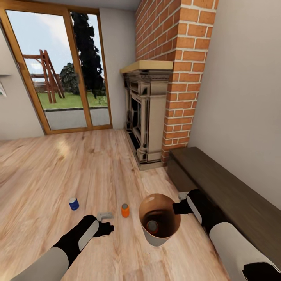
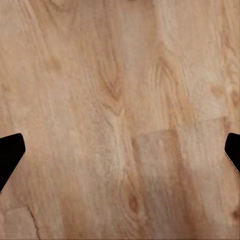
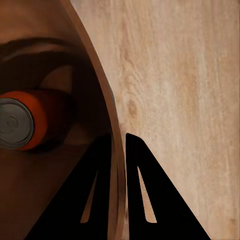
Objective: Put the three can of soda from the living room inside the tash can in the kitchen.
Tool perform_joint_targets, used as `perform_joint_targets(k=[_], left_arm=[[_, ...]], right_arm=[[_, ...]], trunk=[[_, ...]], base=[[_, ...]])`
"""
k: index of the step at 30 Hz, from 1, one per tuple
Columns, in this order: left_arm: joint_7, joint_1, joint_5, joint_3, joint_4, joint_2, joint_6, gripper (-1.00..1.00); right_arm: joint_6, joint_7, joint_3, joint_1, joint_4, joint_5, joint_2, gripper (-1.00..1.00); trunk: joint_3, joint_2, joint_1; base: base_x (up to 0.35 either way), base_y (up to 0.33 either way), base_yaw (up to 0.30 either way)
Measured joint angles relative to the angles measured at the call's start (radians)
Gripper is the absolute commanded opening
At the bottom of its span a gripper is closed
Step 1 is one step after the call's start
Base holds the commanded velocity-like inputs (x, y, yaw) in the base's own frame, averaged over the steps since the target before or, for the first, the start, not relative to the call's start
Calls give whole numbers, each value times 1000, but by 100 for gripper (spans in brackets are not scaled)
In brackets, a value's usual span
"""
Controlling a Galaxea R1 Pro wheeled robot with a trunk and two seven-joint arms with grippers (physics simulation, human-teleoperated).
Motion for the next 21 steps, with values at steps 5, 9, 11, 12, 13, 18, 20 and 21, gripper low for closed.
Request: perform_joint_targets(k=[5,9,11,12,13,18,20,21], left_arm=[[0,0,0,0,0,0,0,100],[0,0,0,0,0,0,0,100],[0,0,0,0,0,0,0,100],[0,0,0,0,0,0,0,100],[0,0,0,0,0,0,0,100],[0,0,0,0,0,-1,0,100],[0,0,0,0,0,-1,0,100],[0,0,0,0,0,-1,0,100]], right_arm=[[0,0,0,0,0,1,0,-100],[0,0,0,0,0,0,0,-100],[0,0,0,0,0,0,0,-100],[0,0,0,0,0,0,0,-100],[0,0,0,0,0,0,0,-100],[0,0,0,0,0,1,1,-100],[0,0,0,0,0,0,1,-100],[0,0,0,0,0,0,1,-100]], trunk=[[0,0,0],[0,0,0],[0,0,0],[0,0,0],[0,0,0],[0,0,0],[0,0,0],[0,0,0]], base=[[346,0,0],[346,0,0],[346,0,0],[345,0,0],[345,0,0],[345,0,0],[345,0,0],[345,0,0]])
